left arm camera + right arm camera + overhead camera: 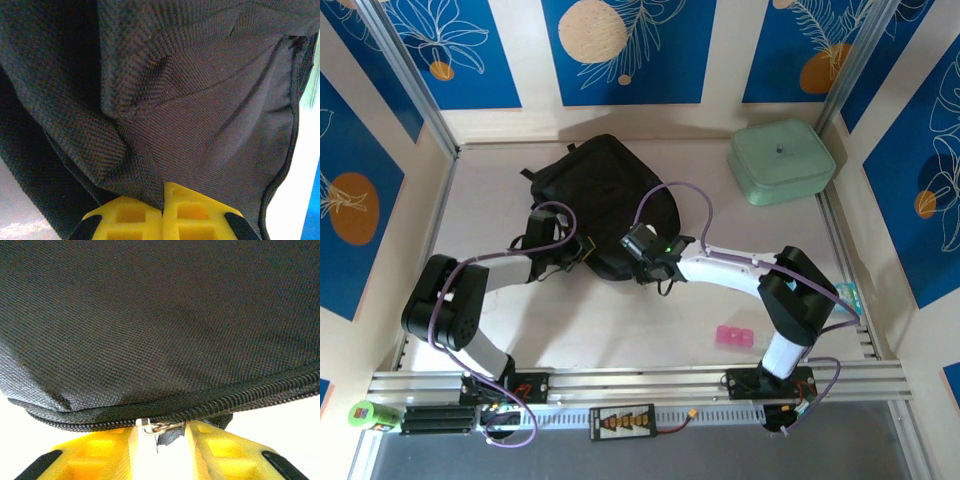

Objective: Pack books, pencil case, and school supplies into a backpack

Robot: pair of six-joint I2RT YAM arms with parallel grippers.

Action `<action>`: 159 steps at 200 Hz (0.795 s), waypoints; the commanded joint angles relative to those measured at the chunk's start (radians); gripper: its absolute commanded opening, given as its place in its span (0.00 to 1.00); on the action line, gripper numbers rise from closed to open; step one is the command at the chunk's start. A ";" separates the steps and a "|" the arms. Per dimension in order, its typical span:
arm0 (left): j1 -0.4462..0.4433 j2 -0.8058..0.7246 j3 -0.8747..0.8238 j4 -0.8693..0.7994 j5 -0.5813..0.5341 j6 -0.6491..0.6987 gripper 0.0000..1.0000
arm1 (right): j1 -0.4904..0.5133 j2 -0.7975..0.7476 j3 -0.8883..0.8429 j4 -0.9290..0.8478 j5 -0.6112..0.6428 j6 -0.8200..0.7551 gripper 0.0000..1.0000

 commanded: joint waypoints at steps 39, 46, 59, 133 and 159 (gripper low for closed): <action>0.012 0.012 0.033 -0.011 0.035 0.022 0.00 | -0.015 0.029 -0.014 0.072 0.057 -0.015 0.31; 0.013 0.010 0.033 -0.011 0.034 0.022 0.00 | -0.020 0.029 -0.018 0.075 0.049 -0.009 0.32; 0.015 0.010 0.033 -0.012 0.035 0.022 0.00 | -0.026 0.031 -0.032 0.092 0.027 0.000 0.34; 0.028 0.007 0.034 -0.017 0.041 0.024 0.00 | -0.035 0.005 -0.097 0.285 -0.064 -0.131 0.24; 0.039 -0.001 0.034 -0.031 0.039 0.039 0.00 | -0.035 -0.009 -0.103 0.288 -0.026 -0.149 0.12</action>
